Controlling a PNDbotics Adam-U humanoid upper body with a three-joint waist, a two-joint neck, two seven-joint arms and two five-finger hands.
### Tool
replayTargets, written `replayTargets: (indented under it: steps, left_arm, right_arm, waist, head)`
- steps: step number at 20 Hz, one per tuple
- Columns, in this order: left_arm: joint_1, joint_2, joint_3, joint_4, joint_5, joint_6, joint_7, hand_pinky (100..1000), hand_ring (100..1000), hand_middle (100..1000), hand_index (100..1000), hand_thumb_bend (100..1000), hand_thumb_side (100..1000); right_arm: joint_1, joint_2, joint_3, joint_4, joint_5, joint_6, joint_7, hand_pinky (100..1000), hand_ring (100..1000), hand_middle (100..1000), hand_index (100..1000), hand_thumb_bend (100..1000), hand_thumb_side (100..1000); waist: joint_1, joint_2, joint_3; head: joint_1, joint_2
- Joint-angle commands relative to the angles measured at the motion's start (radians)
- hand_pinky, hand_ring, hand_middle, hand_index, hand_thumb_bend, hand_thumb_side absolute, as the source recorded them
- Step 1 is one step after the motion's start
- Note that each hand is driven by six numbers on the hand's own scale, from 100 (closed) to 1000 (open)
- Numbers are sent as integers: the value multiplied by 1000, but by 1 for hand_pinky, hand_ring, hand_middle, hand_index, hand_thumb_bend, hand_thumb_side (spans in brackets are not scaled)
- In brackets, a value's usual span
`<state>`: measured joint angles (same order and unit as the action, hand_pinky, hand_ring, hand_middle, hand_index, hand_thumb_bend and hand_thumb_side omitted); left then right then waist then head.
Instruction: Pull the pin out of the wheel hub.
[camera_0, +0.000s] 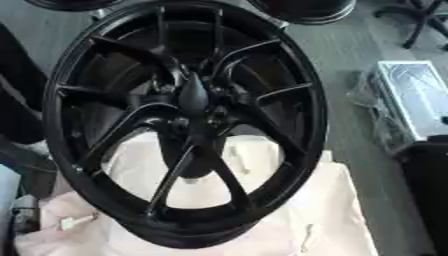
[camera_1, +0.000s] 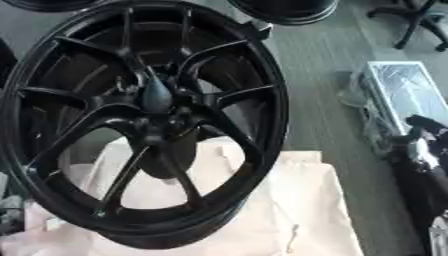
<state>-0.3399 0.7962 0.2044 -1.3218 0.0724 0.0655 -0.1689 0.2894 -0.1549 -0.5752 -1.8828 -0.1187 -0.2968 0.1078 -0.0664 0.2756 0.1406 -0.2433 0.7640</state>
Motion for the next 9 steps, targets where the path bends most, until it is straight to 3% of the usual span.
replayTargets:
  steps: [1,5,9]
  left_arm:
    - [22,8,56,103,107,-59,138,900,814,830,917,100,869]
    - [81,-23,71,223,136,-146,237,904,829,840,927,100,928]
    - [123,-67,53,323,111,-177,261,903,829,815,911,100,988]
  right_arm:
    - [44,-48,-48,4,33,-83,-77,644,653,784,800,100,445]
    - [89,-68,-91,100,91,-156,-159,669,688,806,822,100,428]
    - [110,-74,-120,236,141,-194,-205,678,702,811,824,100,370]
  waist:
    - [8,-25,-2]
    - [14,-40,-7]
    - [18,-50,-8]
  head:
    - [-26,-6]
    - [-37,-11]
    - [-38,-13]
